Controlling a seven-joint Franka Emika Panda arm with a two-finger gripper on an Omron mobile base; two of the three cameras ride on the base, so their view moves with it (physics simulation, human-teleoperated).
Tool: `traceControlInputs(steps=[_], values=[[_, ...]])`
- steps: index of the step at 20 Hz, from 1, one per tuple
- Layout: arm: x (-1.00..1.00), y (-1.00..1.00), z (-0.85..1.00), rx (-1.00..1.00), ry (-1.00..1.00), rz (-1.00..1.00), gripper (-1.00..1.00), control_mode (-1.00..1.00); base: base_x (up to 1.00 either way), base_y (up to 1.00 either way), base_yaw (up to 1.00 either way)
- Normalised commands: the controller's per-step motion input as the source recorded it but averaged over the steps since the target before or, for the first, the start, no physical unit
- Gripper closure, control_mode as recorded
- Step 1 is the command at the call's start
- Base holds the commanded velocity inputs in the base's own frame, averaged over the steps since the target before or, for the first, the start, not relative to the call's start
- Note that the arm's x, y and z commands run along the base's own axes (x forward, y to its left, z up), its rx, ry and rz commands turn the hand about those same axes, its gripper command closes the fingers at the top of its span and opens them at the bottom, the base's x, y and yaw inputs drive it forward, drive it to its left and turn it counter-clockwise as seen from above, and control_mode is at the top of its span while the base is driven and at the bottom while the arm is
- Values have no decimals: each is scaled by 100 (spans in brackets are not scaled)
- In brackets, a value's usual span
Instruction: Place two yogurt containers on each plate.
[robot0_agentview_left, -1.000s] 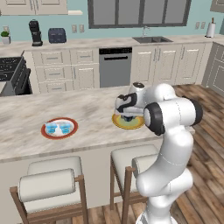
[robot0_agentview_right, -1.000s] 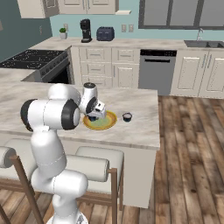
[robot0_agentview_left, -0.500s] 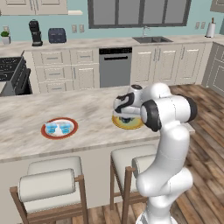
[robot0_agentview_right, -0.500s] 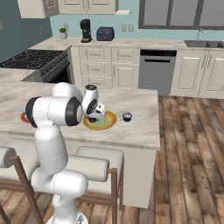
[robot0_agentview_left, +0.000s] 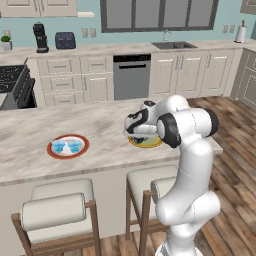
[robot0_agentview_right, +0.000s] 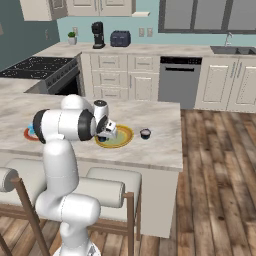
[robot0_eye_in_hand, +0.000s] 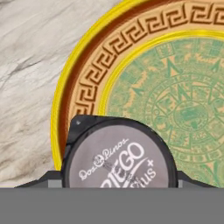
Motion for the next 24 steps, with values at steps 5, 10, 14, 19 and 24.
traceControlInputs(steps=[5,10,14,19,24], values=[[7,0,-11,0,0,0,-100,-100,0,0,0],[0,0,0,0,0,0,-100,-100,0,0,0],[-1,0,4,0,-4,0,-100,-100,0,0,0],[-10,-2,35,0,-9,0,-100,-100,0,0,0],[-6,-32,42,0,-1,-1,-100,-100,0,0,0]])
